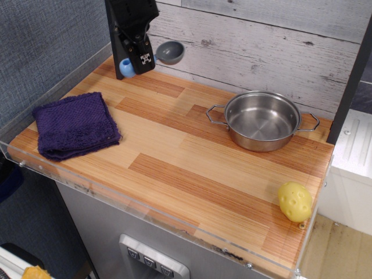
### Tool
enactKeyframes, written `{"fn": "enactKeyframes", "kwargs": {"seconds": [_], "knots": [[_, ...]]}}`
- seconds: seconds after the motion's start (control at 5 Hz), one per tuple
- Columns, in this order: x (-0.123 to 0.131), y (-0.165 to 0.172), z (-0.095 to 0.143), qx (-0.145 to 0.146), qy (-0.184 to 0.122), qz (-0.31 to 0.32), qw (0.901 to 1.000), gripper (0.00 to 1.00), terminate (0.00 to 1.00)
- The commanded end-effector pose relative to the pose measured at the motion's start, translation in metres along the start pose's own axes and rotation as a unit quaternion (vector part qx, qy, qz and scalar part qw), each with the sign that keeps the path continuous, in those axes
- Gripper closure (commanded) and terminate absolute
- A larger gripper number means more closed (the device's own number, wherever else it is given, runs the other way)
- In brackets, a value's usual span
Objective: Place the object onto the table.
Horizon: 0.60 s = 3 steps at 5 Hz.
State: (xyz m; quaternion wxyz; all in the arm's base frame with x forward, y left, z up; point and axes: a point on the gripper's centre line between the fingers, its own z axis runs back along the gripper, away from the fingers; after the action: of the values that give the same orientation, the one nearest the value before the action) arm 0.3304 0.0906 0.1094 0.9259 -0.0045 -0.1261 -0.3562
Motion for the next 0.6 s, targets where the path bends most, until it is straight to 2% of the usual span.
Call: {"fn": "enactKeyframes", "kwargs": {"seconds": [0.0, 0.2, 0.4], "knots": [[0.008, -0.041, 0.039, -0.016, 0.021, -0.205, 0.9784, 1.0, 0.0], [0.007, -0.067, 0.045, -0.038, 0.031, -0.292, 0.9552, 1.0, 0.0], [0.003, -0.093, 0.045, -0.055, 0.029, -0.355, 0.9327, 1.0, 0.0]]}}
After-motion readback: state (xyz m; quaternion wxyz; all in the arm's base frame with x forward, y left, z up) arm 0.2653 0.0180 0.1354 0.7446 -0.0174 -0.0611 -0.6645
